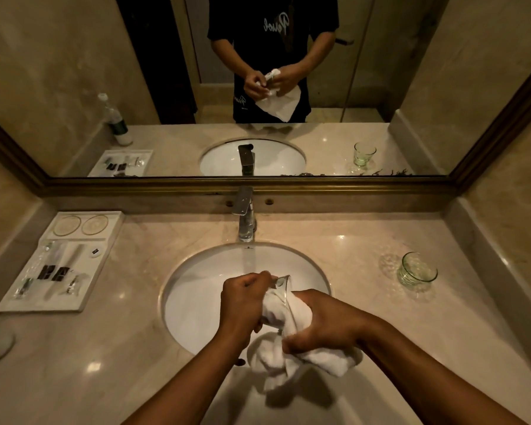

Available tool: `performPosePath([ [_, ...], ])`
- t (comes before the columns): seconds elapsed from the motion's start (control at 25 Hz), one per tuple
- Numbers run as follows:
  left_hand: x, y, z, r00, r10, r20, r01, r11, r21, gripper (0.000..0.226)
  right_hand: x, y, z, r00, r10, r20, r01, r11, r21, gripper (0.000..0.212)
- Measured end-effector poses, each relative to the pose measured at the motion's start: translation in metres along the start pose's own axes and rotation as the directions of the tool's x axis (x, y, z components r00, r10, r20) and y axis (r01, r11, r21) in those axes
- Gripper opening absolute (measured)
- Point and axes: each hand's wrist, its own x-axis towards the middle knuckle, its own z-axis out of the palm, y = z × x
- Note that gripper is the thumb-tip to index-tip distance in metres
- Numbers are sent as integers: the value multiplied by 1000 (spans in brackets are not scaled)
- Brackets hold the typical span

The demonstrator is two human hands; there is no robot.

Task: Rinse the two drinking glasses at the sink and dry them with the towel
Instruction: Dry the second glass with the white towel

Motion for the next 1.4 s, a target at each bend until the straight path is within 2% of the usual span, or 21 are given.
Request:
performPosePath([
  [0.16, 10, -10, -8, 941, -314, 123, 313, 949, 27, 20, 4, 3, 9, 996, -45, 72, 62, 968, -244, 51],
  [0.28, 14, -26, -9, 882, -436, 178, 436, 899, 38, 37, 6, 9, 12, 990, -107, 89, 138, 818, -558, 45],
  [0.36, 14, -33, -9, 834, -510, 210, 514, 857, 41, 30, 6, 12, 14, 977, -172, 124, 211, 705, -677, 39],
  [0.4, 12, -33, -9, 796, -555, 244, 557, 828, 64, 23, 5, 14, 15, 972, -188, 138, 231, 695, -681, 38],
  [0.48, 9, -25, -8, 744, -587, 319, 596, 799, 80, 23, 4, 18, 13, 985, -145, 98, 175, 811, -559, 39],
  [0.56, 10, -12, -9, 774, -528, 350, 571, 821, -24, 38, 6, 17, 9, 998, -70, 4, 68, 953, -295, 41],
  [0.64, 12, 0, -7, 891, -352, 286, 386, 919, -72, 45, 8, 16, 5, 999, 34, -31, -33, 999, 35, 49],
  [0.68, 11, 4, -6, 945, -218, 242, 233, 972, -36, 43, 10, 16, 4, 998, 59, -7, -56, 970, 236, 52],
  [0.72, 11, 3, -5, 977, -57, 207, 56, 998, 11, 35, 10, 16, 4, 997, 61, 43, -74, 890, 449, 52],
  [0.76, 11, 0, -6, 976, 125, 179, -135, 990, 48, 24, 11, 16, 4, 994, 36, 102, -93, 767, 634, 52],
  [0.8, 11, -3, -7, 941, 302, 153, -317, 945, 79, 17, 11, 15, 5, 990, -3, 139, -104, 651, 752, 53],
  [0.84, 13, -6, -8, 881, 456, 129, -469, 877, 105, 14, 11, 13, 5, 987, -39, 159, -107, 582, 806, 56],
  [0.88, 15, -9, -9, 813, 573, 104, -582, 803, 130, 17, 12, 11, 4, 987, -61, 151, -85, 594, 800, 58],
  [0.92, 16, -10, -8, 764, 642, 66, -643, 750, 155, 20, 12, 8, 3, 991, -65, 117, -44, 668, 743, 60],
  [0.96, 16, -9, -6, 752, 659, 12, -651, 740, 170, 23, 14, 5, 3, 997, -53, 59, 4, 775, 631, 60],
  [1.04, 17, -4, -4, 825, 561, -74, -547, 824, 147, 26, 14, -2, 4, 997, -41, -67, 62, 932, 357, 59],
  [1.12, 22, 1, -2, 927, 369, -59, -365, 928, 74, 18, 14, -5, 6, 991, -50, -124, 70, 984, 164, 56],
  [1.2, 27, 4, -1, 991, 127, -33, -128, 991, -37, 18, 17, -5, 10, 987, -93, -131, 94, 996, 0, 54],
  [1.24, 28, 3, -1, 1000, 4, -30, -6, 997, -77, 20, 20, -1, 13, 985, -125, -121, 113, 988, -100, 53],
  [1.32, 26, -2, -2, 978, -209, -7, 208, 975, -77, 21, 26, 10, 19, 980, -166, -113, 120, 935, -333, 51],
  [1.4, 27, -14, -3, 930, -366, 42, 368, 929, -42, 13, 29, 25, 24, 957, -280, -71, 179, 767, -617, 47],
])
